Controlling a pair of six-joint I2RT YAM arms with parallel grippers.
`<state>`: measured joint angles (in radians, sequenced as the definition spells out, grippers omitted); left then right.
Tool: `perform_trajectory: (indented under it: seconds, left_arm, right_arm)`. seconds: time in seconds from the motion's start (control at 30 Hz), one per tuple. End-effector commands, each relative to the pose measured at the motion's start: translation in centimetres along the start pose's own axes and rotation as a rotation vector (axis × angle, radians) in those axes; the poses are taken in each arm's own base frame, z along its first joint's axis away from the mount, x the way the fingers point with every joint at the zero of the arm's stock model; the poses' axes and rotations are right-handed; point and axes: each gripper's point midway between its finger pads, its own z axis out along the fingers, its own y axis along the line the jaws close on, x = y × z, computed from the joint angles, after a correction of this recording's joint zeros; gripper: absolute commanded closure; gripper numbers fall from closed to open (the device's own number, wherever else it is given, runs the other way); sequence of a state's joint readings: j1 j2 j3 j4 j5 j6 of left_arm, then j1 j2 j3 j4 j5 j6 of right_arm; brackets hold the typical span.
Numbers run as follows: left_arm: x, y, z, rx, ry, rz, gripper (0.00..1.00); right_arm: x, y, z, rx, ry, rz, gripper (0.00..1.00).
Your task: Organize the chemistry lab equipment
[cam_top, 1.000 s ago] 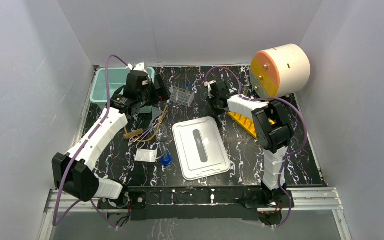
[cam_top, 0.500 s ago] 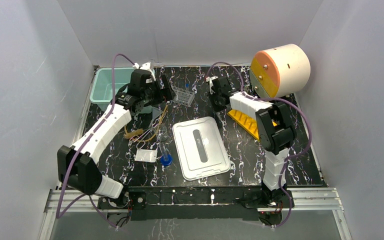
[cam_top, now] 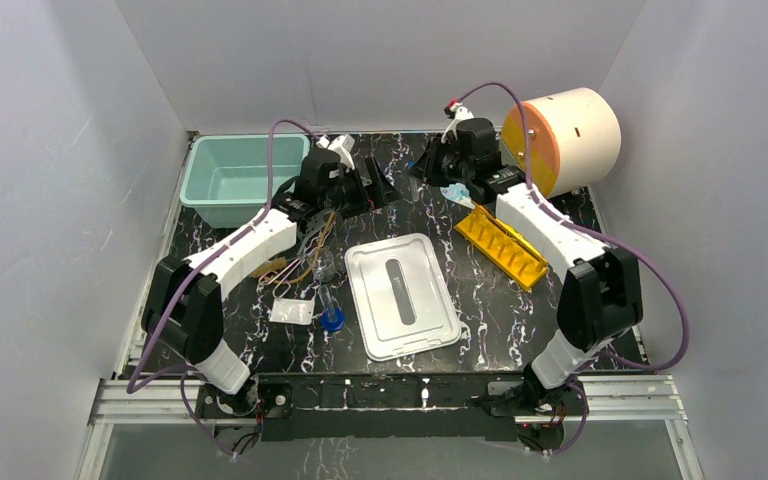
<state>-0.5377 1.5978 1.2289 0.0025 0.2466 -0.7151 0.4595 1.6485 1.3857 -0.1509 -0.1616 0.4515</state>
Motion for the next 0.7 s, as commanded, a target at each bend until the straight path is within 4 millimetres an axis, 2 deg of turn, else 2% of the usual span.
perform_trajectory:
  seconds: [0.0,0.17,0.33,0.43,0.47,0.53,0.67]
  left_arm:
    - [-1.6,-4.7,0.1,0.205,-0.070,-0.034,0.15]
    - [-2.0,-6.0,0.1,0.269,-0.096,-0.083,0.25]
    - [-1.6,-6.4,0.5,0.300,-0.076,-0.113,0.20]
    - [-1.3,-6.4,0.7,0.304,-0.061,-0.123,0.22]
    - [-1.2,-6.4,0.7,0.301,-0.058,-0.124,0.25]
    - [-1.1,-6.5,0.6,0.303,-0.054,-0.123,0.39]
    - [-0.8,-6.7,0.2,0.317,-0.044,-0.112,0.52]
  right_arm:
    - [-2.7,2.8,-1.9,-0.093,-0.105,0.152,0.76]
    - [-3.1,3.7,-2.9,-0.126,-0.123,0.223,0.76]
    - [-2.8,3.8,-3.0,-0.131,-0.115,0.262,0.76]
    - [-3.3,4.2,-3.1,-0.157,-0.133,0.279,0.76]
    - [-3.3,4.3,-3.1,-0.163,-0.134,0.286,0.76]
    - [-3.3,4.4,-3.0,-0.164,-0.135,0.300,0.76]
    - [-3.2,4.4,-2.8,-0.170,-0.133,0.322,0.76]
